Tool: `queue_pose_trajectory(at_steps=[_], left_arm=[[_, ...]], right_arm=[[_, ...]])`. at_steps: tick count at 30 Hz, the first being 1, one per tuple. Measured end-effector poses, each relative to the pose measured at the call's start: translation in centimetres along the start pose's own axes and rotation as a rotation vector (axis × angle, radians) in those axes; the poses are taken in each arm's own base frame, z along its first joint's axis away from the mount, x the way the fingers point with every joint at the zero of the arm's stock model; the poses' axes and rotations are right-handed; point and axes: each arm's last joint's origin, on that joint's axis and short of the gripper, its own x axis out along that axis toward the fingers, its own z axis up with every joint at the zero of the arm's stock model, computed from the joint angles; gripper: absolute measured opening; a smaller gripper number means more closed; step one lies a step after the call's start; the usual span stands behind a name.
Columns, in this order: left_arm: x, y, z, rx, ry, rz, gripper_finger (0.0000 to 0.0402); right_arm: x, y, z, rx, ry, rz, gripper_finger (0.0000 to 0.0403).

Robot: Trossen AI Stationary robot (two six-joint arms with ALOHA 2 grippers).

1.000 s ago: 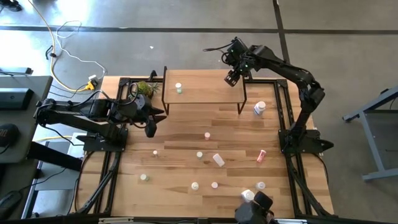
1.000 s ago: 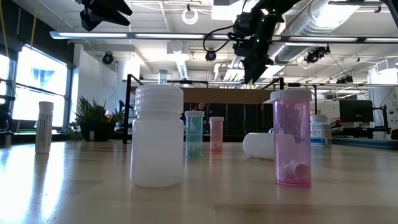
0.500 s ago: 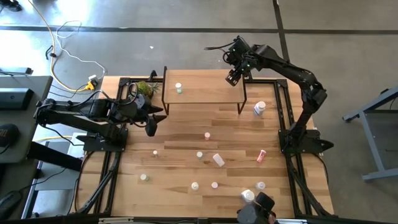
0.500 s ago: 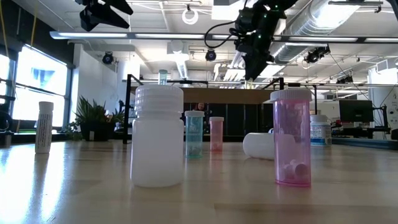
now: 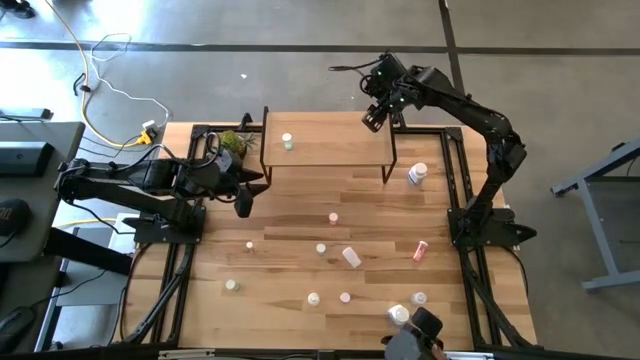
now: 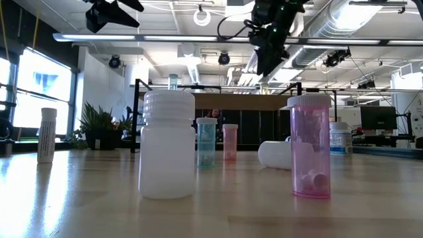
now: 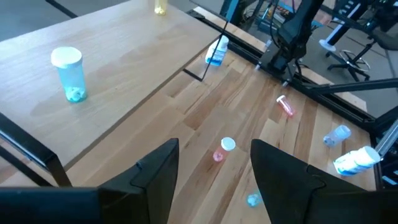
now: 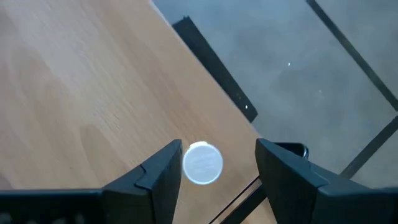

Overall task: Pick and place medicine bottles onto shelf by color
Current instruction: Put the yellow pill bottle on the shelf, then put the white yellow pill bottle on the shelf

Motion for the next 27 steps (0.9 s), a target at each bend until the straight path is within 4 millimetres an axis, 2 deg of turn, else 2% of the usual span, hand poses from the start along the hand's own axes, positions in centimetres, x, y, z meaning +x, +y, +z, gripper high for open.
queue_pose_trajectory(at_steps=[6,11,18,27], left_arm=[[0.0,0.0,0.0,-0.043,-0.004,0.011,0.0198],[0.0,0.3,-0.2,-0.117,0.010,0.044,0.0222],[-0.1,0.6,-1.1,-0.183,0.104,0.073,0.0240],[1.1,-0.9,-3.3,-0.093,0.302,0.067,0.0241]], right_arm=[[-1.4,-0.2,0.6,0.002,-0.028,-0.002,0.0195],[-2.3,-0.3,0.9,0.004,-0.050,-0.001,0.0195],[-3.6,-0.6,1.4,-0.021,-0.081,-0.008,0.0195],[-4.4,-0.7,1.7,-0.009,-0.111,-0.012,0.0195]])
